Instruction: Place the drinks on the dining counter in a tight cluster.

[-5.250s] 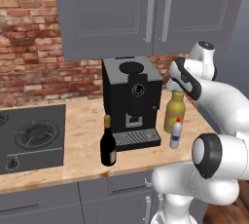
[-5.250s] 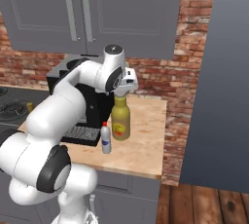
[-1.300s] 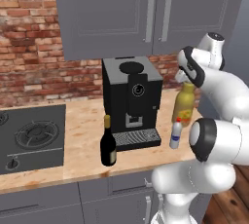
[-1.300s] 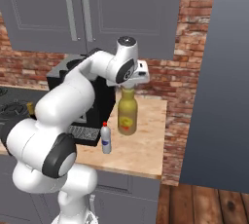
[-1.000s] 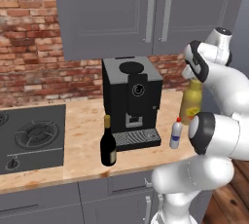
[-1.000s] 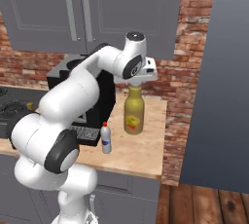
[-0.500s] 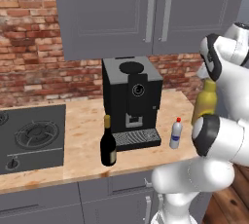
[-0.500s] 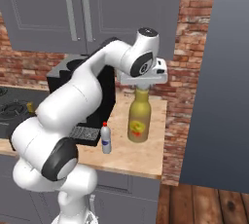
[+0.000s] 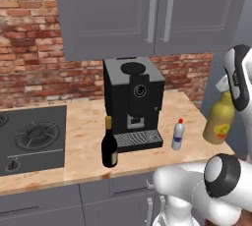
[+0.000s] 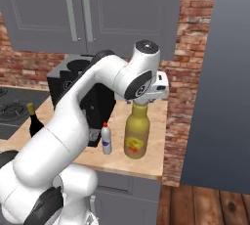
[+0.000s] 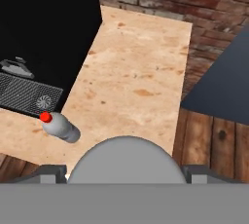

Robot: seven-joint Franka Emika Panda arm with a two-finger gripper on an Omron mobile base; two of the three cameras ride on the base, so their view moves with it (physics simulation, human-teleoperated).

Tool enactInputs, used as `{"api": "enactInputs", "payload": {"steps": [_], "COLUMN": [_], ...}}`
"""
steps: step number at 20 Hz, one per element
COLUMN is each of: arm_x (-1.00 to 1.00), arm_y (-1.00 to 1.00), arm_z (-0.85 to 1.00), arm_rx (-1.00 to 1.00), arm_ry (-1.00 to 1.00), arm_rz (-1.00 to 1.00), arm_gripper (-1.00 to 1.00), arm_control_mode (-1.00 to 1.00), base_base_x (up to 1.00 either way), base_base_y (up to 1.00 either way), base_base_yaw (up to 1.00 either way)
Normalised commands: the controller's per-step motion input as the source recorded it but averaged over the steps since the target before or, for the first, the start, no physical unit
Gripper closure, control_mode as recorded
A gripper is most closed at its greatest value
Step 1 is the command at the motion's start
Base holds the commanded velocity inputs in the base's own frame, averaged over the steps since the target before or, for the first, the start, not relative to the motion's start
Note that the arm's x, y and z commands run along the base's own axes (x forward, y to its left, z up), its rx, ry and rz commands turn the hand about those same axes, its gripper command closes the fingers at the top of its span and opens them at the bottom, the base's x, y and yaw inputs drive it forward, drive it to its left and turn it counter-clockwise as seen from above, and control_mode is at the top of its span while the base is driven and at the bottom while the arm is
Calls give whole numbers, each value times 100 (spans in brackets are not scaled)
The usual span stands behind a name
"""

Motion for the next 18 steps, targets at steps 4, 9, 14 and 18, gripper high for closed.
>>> {"api": "enactInputs", "payload": {"steps": [4,9,14,18], "arm_x": [-42,-17,-22,-36], "arm_y": [50,47,5,4], "arm_z": [3,0,12,24], "arm_rx": [-3,-4,0,0], "arm_ry": [0,0,1,0], "arm_rz": [-9,-12,-7,-1], "arm_gripper": [100,100,100,100], "arm_control_mode": [-100,-100,-100,-100], "base_base_x": [0,0,0,0], "base_base_y": [0,0,0,0], "base_base_yaw": [0,0,0,0]}}
